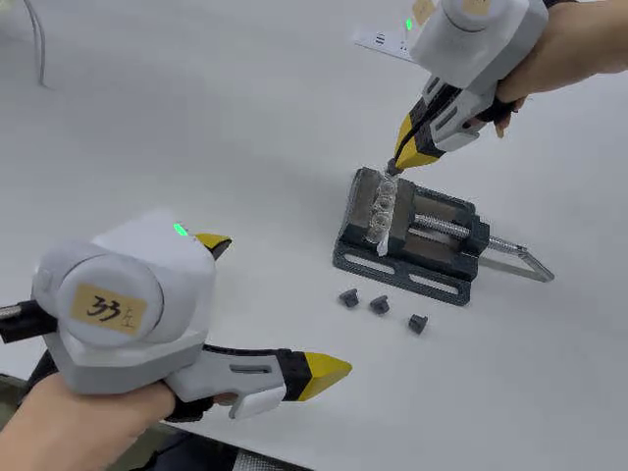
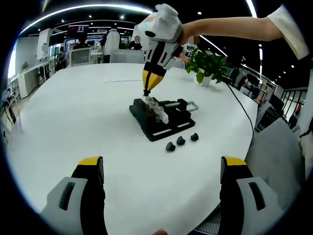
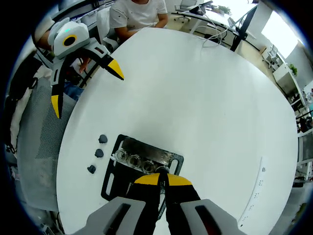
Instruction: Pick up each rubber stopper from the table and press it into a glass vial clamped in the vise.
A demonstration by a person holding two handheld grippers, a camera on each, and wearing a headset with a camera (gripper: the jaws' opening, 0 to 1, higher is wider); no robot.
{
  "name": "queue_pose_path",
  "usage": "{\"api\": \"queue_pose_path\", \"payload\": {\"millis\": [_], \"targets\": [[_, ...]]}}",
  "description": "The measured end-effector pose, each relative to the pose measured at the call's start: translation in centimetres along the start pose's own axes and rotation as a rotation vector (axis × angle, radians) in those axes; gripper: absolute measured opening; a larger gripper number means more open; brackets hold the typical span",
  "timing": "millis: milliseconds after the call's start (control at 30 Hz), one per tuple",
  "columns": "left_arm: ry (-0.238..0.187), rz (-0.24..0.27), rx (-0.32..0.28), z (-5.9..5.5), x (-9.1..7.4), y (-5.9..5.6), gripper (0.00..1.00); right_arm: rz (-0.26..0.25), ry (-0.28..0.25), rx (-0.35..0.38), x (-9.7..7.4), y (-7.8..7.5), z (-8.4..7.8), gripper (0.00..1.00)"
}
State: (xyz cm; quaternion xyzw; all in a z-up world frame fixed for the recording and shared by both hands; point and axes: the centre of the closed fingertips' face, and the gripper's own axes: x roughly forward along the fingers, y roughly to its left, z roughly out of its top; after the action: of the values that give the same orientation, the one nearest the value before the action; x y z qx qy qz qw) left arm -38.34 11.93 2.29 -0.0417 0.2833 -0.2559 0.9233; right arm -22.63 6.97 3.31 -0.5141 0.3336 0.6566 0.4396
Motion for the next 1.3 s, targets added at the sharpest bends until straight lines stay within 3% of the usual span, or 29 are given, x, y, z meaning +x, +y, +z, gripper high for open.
{"api": "queue_pose_path", "payload": {"millis": [467, 967, 1300], "targets": [[0.005, -0.005, -0.005, -0.2, 0.3, 0.0, 0.99, 0.005, 0.016, -0.017, 0.1, 0.0, -0.2, 0.0], [0.011, -0.022, -0.011, -0.4, 1.2, -0.3, 0.99, 0.044, 0.047, -0.006, 0.4, 0.3, -0.3, 0.0], [0.016, -0.022, -0.014, -0.6, 1.4, -0.1, 0.99, 0.068, 0.137, -0.035, 1.0, -0.3, -0.3, 0.0]]}}
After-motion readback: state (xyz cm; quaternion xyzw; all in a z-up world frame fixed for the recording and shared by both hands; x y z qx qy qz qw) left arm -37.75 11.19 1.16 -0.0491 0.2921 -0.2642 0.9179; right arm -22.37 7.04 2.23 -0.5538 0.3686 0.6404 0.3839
